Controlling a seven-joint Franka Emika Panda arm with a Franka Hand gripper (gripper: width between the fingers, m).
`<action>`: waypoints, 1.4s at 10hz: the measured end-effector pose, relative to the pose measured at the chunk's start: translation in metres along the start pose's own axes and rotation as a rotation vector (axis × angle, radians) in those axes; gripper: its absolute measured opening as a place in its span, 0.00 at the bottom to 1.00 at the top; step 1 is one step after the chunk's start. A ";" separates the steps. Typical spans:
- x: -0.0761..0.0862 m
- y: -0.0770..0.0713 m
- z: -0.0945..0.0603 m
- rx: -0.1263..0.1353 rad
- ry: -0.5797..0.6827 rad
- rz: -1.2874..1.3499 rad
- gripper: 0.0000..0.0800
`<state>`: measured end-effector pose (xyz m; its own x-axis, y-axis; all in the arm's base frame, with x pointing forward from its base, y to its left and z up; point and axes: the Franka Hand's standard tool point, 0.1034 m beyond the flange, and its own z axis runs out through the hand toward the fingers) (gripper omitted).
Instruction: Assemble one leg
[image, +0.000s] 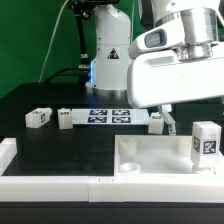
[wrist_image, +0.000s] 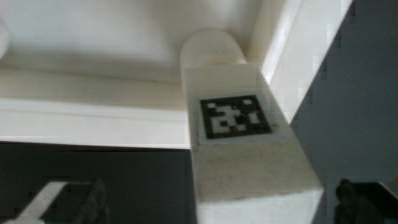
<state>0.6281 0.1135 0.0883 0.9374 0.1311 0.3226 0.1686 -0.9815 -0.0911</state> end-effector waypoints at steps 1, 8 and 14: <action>-0.008 -0.004 0.000 0.024 -0.129 0.004 0.81; 0.004 0.004 0.003 0.058 -0.376 0.005 0.81; 0.009 0.003 0.006 0.055 -0.371 0.023 0.64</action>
Offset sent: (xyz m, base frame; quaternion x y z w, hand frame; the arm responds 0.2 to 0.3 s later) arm 0.0129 -0.0225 -0.0063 -0.0250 -0.2499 -0.0293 0.9675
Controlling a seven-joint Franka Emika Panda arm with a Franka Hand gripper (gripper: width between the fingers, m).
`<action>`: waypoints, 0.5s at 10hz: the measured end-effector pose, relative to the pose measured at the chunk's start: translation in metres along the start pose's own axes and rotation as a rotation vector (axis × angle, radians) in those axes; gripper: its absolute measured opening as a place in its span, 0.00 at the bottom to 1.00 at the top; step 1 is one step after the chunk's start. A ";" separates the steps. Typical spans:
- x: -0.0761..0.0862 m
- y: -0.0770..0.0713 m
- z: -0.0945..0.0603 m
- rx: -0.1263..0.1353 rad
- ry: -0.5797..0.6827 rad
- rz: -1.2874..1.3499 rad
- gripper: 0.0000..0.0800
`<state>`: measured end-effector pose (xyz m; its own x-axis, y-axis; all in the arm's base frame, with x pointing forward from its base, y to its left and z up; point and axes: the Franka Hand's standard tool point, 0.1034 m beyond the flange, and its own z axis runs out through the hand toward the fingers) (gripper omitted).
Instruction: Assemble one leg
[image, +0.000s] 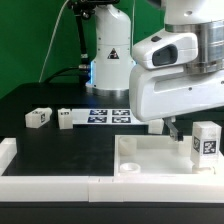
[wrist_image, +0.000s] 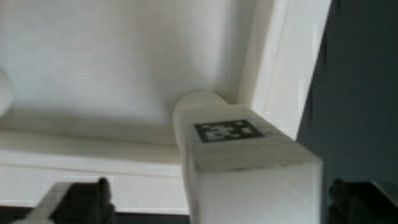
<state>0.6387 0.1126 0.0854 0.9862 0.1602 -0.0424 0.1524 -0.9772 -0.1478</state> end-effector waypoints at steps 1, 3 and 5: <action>0.000 0.000 0.000 0.000 0.000 0.000 0.64; 0.000 0.000 0.000 0.002 0.000 0.045 0.36; 0.000 -0.001 0.000 0.003 0.000 0.095 0.36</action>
Offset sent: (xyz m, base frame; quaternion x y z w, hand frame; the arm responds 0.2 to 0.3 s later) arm 0.0000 0.0000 0.0000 0.0000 0.0000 0.0000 1.0000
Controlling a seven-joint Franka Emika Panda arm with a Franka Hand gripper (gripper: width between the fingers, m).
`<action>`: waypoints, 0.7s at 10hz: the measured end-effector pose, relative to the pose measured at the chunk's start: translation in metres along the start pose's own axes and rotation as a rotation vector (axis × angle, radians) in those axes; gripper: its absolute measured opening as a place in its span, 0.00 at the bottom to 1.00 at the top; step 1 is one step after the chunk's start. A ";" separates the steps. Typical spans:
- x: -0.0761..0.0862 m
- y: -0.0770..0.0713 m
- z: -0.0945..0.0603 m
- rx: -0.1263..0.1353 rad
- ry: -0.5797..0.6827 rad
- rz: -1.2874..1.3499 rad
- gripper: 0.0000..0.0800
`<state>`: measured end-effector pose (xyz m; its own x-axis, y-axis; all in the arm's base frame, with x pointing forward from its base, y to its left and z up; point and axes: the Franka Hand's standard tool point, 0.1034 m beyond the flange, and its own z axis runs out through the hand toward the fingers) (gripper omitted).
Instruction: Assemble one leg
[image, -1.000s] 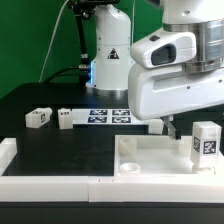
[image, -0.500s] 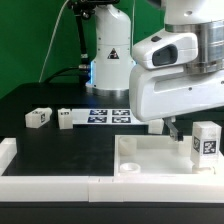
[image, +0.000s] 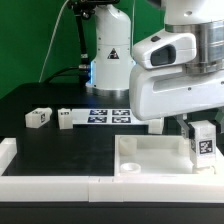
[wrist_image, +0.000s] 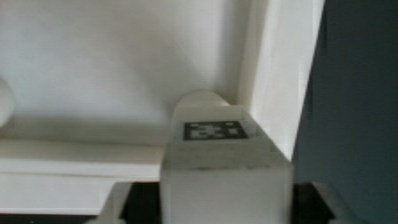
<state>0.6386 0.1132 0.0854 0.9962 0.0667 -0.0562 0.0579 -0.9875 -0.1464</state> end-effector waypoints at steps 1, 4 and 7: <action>0.000 -0.001 0.000 0.002 0.000 0.123 0.36; 0.001 0.002 0.002 0.039 -0.003 0.457 0.36; 0.002 0.000 0.002 0.034 0.001 0.813 0.36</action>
Offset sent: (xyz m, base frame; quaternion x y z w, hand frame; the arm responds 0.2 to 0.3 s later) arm -0.0085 -0.0114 -0.0152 0.0147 -0.0098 0.3787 0.9254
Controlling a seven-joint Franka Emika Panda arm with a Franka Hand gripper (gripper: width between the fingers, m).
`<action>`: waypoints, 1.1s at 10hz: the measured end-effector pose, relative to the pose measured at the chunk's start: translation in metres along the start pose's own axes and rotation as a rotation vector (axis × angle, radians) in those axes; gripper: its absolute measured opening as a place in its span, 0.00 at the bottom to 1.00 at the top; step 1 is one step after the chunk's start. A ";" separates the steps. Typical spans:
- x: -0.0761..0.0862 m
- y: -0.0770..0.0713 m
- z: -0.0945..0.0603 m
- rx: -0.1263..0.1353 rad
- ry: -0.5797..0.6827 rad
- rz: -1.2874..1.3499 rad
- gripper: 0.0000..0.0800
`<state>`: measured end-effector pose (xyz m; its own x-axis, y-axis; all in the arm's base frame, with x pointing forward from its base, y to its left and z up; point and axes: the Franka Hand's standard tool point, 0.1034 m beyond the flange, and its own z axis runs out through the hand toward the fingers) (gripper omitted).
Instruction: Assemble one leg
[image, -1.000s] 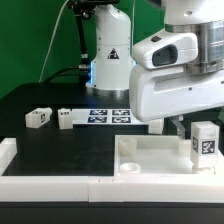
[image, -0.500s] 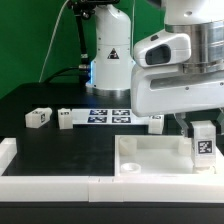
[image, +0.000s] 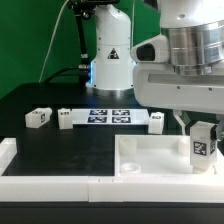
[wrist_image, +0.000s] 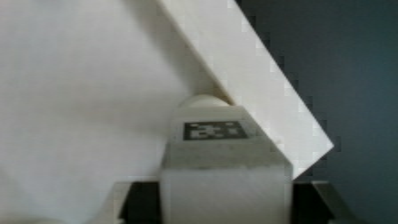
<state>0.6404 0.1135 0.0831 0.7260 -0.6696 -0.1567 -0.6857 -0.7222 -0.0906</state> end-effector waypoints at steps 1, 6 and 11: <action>0.000 -0.001 0.000 -0.002 0.001 0.079 0.36; -0.002 -0.002 -0.001 -0.020 -0.005 0.176 0.56; -0.011 -0.003 0.004 -0.090 0.019 -0.436 0.81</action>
Offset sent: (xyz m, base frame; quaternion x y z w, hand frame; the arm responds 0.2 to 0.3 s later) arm 0.0000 0.0000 0.0000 0.0000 0.0000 0.2667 0.9638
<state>0.6347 0.1235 0.0813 0.9475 -0.3019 -0.1051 -0.3089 -0.9493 -0.0578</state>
